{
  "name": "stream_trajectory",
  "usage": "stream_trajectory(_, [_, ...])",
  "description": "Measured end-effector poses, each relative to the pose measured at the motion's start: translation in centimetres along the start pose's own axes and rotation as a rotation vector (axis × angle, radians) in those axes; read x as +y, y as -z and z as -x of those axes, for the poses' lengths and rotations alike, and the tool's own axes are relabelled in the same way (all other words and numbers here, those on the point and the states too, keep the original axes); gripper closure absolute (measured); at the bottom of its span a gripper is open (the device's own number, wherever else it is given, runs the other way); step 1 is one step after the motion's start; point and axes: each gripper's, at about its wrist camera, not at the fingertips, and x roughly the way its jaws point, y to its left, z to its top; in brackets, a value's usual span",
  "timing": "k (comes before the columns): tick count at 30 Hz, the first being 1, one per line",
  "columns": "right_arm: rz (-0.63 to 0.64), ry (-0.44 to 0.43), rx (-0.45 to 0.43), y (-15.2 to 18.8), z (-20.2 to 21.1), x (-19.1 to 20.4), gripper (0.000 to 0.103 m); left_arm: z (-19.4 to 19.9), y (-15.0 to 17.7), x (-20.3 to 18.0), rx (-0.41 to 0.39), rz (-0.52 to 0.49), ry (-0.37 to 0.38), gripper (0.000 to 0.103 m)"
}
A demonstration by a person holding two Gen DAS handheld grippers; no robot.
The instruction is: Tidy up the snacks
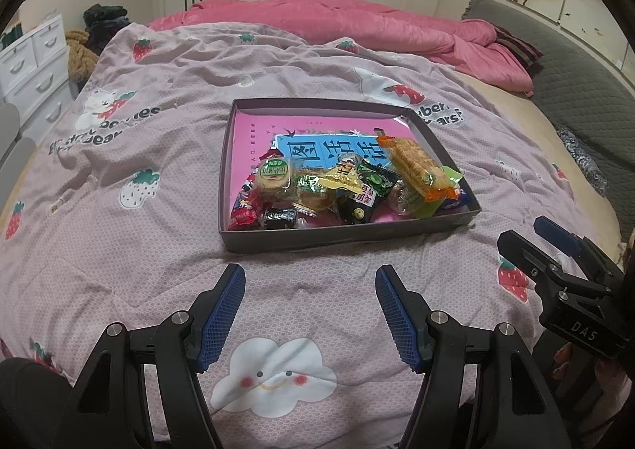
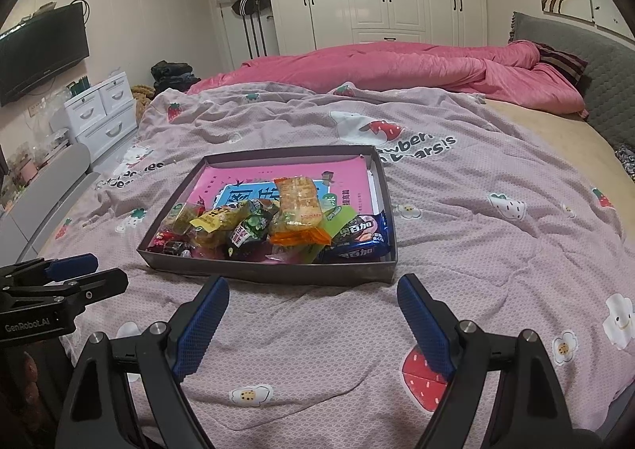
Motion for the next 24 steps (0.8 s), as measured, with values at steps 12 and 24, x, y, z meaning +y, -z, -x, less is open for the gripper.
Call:
stream_trajectory(12, [0.002, 0.002, 0.001, 0.02, -0.01, -0.03, 0.016, 0.28, -0.13, -0.28, -0.004, -0.01, 0.016, 0.033])
stream_trajectory(24, [0.002, 0.003, 0.0, 0.0, 0.03, 0.07, 0.016, 0.48, -0.09, -0.41, -0.025, -0.017, -0.002, 0.033])
